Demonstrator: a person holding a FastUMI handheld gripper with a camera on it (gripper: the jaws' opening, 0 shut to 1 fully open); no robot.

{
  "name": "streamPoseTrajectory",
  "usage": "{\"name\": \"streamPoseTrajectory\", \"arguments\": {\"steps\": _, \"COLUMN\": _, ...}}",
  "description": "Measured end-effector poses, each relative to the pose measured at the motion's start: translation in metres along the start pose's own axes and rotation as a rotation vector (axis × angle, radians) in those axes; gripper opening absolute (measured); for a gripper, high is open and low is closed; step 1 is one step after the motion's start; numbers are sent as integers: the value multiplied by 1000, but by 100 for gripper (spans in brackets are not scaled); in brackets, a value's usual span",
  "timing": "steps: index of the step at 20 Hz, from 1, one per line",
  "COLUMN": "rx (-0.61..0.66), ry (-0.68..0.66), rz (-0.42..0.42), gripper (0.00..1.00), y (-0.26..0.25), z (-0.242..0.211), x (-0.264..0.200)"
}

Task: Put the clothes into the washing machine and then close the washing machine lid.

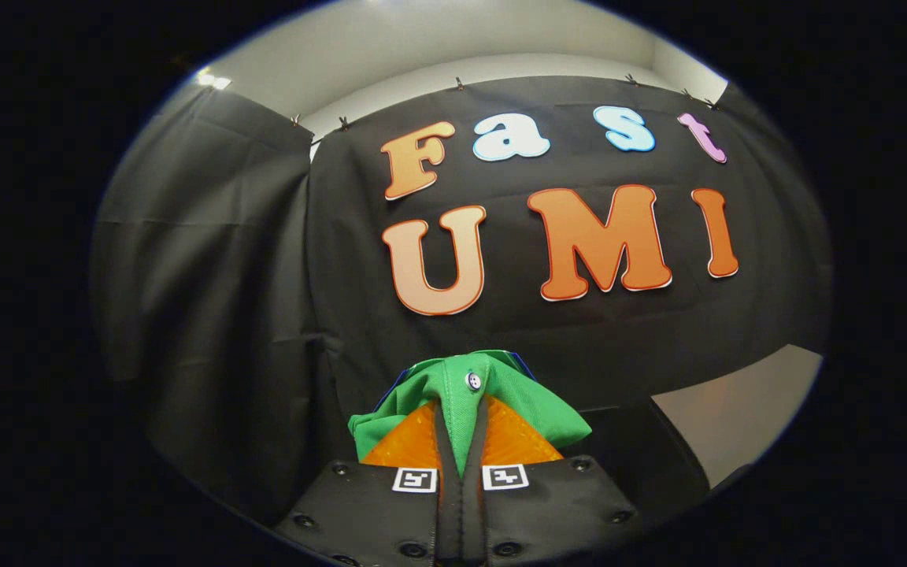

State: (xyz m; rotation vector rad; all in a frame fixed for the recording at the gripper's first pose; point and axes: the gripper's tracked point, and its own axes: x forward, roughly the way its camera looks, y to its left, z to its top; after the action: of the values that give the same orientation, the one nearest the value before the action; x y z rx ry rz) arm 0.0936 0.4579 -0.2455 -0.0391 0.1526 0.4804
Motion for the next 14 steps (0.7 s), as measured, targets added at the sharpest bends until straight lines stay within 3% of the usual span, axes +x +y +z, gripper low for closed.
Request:
{"name": "streamPoseTrajectory", "arguments": {"steps": 6, "rx": 14, "ry": 115, "rz": -83, "gripper": 8, "y": -4, "z": -89, "x": 40}}
{"name": "streamPoseTrajectory", "arguments": {"steps": 14, "rx": 88, "ry": 390, "rz": -207, "gripper": 8, "y": -34, "z": -236, "x": 80}}
